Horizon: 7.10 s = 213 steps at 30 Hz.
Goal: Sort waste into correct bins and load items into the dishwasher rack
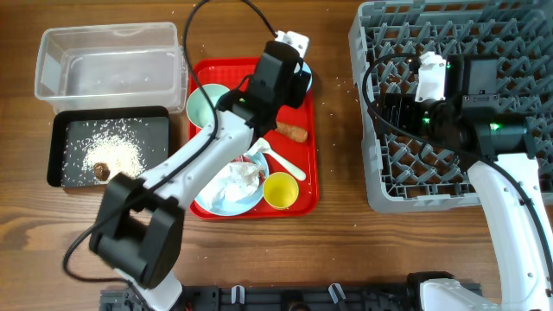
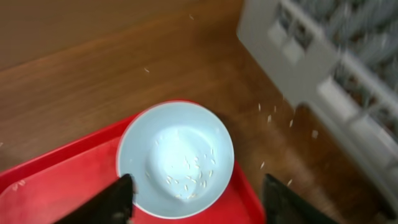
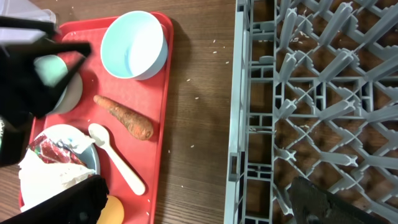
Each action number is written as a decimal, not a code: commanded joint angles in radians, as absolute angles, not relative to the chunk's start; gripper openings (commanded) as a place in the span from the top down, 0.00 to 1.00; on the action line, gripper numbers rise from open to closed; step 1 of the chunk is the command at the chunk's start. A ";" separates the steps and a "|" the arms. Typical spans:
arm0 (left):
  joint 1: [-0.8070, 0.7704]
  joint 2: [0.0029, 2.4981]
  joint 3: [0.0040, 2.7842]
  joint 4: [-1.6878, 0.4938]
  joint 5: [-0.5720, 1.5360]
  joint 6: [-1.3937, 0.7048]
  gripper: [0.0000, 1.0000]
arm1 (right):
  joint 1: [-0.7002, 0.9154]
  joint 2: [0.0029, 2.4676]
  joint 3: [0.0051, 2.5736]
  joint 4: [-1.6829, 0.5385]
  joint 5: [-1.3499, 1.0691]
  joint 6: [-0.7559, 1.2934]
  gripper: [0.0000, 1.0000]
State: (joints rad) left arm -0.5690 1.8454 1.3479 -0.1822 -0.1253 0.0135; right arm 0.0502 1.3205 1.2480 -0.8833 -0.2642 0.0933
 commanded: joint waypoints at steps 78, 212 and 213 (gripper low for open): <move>0.816 1.945 1.226 -0.964 1.577 -0.002 0.96 | 0.046 1.329 1.255 -0.902 -0.236 0.107 0.04; -0.083 1.502 1.473 -1.207 0.123 -0.200 0.02 | 0.046 1.334 1.255 -0.918 -0.236 0.107 0.04; -0.116 1.502 1.433 -1.214 0.122 -0.212 0.03 | 0.046 1.334 1.255 -0.921 -0.236 0.107 0.04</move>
